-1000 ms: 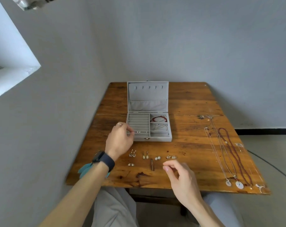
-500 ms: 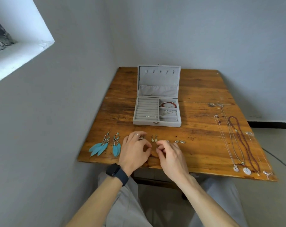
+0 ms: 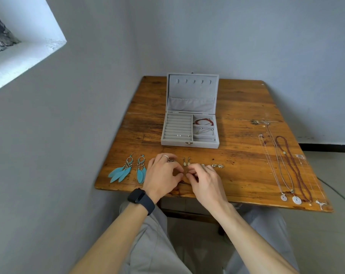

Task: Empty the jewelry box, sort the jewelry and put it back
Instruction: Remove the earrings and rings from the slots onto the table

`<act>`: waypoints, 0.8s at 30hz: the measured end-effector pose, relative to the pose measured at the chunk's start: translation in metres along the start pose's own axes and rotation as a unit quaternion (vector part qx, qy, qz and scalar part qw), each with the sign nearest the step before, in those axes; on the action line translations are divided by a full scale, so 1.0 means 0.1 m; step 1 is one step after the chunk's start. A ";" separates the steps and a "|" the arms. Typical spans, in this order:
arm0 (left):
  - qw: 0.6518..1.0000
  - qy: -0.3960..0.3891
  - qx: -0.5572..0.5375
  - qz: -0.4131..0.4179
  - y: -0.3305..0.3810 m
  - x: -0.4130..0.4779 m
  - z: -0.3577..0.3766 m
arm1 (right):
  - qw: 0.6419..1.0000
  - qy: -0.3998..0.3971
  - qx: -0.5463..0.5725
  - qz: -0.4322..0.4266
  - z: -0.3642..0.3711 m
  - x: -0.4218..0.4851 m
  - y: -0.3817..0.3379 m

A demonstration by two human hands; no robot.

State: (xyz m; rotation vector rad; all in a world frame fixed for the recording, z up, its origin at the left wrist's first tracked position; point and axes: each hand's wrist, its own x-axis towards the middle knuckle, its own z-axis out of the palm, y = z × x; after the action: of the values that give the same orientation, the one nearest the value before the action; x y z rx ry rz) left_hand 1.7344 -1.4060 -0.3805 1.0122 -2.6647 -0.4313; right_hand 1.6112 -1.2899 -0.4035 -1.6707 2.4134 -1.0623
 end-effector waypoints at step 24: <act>0.999 -0.015 0.013 0.025 0.00 0.04 -0.03 | 0.997 0.015 0.011 0.075 0.07 -0.10 0.07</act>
State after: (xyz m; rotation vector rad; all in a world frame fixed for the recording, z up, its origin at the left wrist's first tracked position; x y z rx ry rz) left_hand 1.7327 -1.4094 -0.3778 0.9518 -2.7231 -0.4059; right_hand 1.6122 -1.2842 -0.4162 -1.4510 2.4893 -1.0954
